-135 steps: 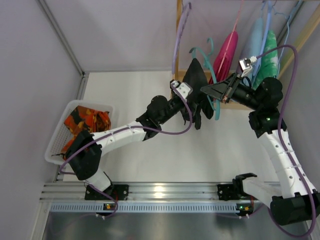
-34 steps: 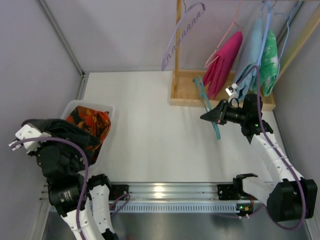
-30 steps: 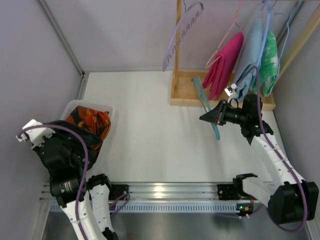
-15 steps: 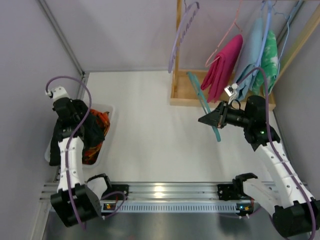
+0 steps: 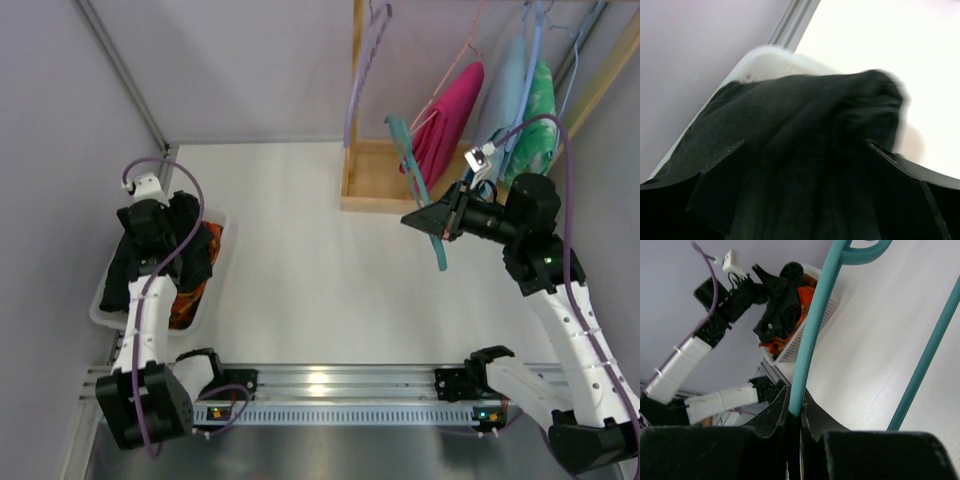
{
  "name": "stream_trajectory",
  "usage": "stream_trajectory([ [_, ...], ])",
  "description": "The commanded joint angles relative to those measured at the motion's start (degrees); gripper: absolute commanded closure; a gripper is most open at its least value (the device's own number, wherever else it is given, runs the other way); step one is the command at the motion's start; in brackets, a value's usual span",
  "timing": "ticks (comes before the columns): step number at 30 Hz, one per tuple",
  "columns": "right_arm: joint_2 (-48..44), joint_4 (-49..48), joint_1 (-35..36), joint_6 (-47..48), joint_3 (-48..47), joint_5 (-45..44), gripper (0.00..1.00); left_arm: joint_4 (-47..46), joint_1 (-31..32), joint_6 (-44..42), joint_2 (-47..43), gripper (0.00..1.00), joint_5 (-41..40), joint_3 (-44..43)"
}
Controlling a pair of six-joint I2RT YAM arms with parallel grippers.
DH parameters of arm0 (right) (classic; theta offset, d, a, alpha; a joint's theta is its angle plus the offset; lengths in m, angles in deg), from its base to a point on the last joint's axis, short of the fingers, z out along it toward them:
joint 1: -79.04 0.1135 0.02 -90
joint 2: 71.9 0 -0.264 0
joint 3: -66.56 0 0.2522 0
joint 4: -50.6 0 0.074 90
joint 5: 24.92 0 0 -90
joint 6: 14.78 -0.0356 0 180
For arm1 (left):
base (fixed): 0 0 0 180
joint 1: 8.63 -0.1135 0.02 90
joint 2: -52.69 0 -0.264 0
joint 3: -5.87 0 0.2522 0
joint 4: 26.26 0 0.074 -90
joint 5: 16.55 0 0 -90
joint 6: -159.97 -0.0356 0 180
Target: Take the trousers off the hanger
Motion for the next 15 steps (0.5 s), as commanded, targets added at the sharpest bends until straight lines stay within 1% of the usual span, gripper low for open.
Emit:
stream_trajectory([
  [1,2.4,-1.3,0.5,-5.9,-8.7,-2.5,1.0,-1.9,3.8,0.2,-8.2,0.01,3.0,-0.8],
  [3,4.4,-1.7,0.6,-8.8,-11.3,-2.0,1.0,-1.6,5.4,-0.4,-10.9,0.01,1.2,-1.4],
  [4,5.0,-0.7,0.8,-9.6,-12.2,-2.1,1.0,-1.2,7.0,-0.8,-11.3,0.01,0.8,-2.4],
  [7,6.3,0.9,2.1,-11.8,-15.7,-4.0,1.0,0.7,9.0,-0.4,-11.9,0.01,-1.2,-4.5],
  [11,8.5,5.6,2.9,-17.0,-21.2,-8.4,1.0,1.7,9.1,2.1,-11.9,0.01,-1.3,-5.6],
  [15,11.1,8.5,2.9,-22.6,-30.6,-12.4,1.0,2.0,9.8,3.2,-11.5,0.01,-1.2,-6.2],
])
